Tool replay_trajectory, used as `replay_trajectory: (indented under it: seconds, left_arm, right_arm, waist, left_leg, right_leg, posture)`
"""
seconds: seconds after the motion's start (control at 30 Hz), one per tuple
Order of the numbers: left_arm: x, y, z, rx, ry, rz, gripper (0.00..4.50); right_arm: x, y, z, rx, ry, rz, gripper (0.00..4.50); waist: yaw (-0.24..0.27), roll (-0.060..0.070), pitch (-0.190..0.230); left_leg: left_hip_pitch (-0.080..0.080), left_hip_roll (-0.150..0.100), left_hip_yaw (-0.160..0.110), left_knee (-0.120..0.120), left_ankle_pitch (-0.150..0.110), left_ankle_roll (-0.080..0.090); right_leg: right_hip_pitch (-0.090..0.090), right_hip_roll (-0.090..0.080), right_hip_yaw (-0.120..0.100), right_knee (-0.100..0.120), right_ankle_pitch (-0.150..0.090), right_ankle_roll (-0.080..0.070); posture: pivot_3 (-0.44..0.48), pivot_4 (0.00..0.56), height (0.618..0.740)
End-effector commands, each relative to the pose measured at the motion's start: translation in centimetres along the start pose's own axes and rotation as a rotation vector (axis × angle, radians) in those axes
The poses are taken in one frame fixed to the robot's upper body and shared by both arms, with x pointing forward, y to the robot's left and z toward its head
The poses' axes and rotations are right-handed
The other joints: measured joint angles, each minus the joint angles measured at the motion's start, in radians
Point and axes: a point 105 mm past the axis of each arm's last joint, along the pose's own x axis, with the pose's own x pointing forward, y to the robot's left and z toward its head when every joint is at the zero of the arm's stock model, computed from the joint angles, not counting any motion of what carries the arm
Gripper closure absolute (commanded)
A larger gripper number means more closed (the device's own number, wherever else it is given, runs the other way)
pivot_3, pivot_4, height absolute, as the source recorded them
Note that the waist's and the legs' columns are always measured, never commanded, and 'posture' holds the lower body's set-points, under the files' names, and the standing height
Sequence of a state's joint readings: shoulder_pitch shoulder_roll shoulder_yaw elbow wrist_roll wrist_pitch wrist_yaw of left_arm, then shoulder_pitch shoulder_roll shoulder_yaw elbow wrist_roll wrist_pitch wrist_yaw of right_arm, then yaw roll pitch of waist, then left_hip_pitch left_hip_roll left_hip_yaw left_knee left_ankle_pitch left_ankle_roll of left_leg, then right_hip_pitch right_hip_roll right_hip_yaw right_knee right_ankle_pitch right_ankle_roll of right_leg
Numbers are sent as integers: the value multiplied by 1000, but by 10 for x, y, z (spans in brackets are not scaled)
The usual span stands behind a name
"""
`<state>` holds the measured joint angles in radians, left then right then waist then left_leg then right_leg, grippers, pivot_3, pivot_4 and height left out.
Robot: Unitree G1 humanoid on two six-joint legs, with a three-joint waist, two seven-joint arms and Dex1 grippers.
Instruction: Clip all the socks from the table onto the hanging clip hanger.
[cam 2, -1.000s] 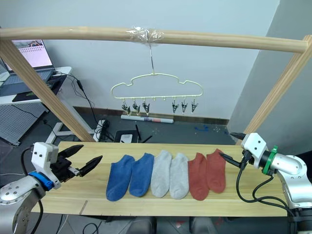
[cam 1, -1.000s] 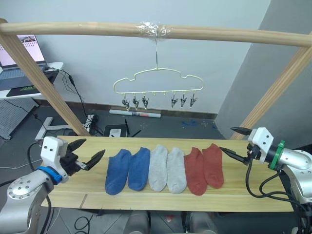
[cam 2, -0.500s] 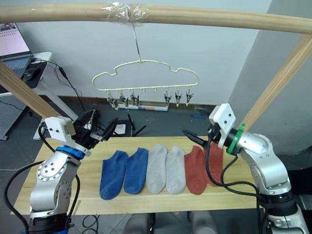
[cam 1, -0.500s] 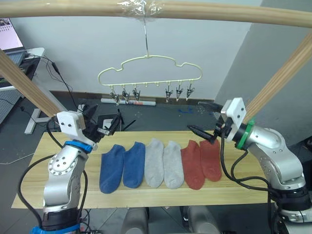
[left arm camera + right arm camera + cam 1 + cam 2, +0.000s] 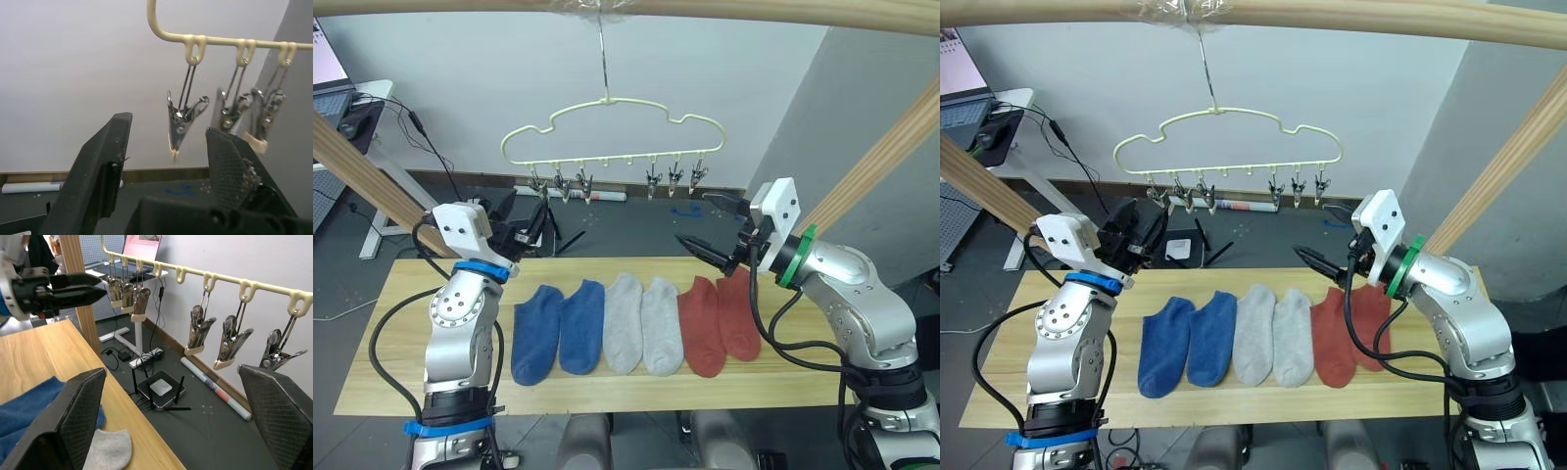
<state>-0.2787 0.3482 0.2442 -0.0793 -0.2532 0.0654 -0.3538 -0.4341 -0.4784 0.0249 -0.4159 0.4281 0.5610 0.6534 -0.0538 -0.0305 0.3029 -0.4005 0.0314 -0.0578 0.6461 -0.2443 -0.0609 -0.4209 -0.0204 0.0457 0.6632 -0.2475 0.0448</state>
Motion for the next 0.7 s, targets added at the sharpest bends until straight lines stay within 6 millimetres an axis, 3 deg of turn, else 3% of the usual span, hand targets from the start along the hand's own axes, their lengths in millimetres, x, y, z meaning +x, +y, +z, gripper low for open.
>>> replay_trajectory:
  seconds: [0.03,0.47,0.7]
  left_arm:
    - [6,1,11,15,-56,19,1821]
    - [19,1,26,-18,-136,33,1821]
    - [21,-3,23,-41,-121,3,1821]
  right_arm:
    - [3,5,22,-30,-70,17,0]
    - [5,7,26,-22,-83,31,0]
    - [5,10,25,-16,-84,35,0]
  waist:
    - [-3,0,1]
    - [-4,-1,5]
    - [-4,-1,6]
  left_leg:
    - [0,0,0,0,0,0]
    - [-1,0,0,-1,0,0]
    - [-1,0,0,-1,0,0]
  right_leg:
    - [0,0,0,0,0,0]
    - [-1,0,-1,0,0,0]
    - [-1,0,-1,0,0,1]
  posture:
    - [-89,325,721]
    - [-90,325,721]
    - [-91,323,721]
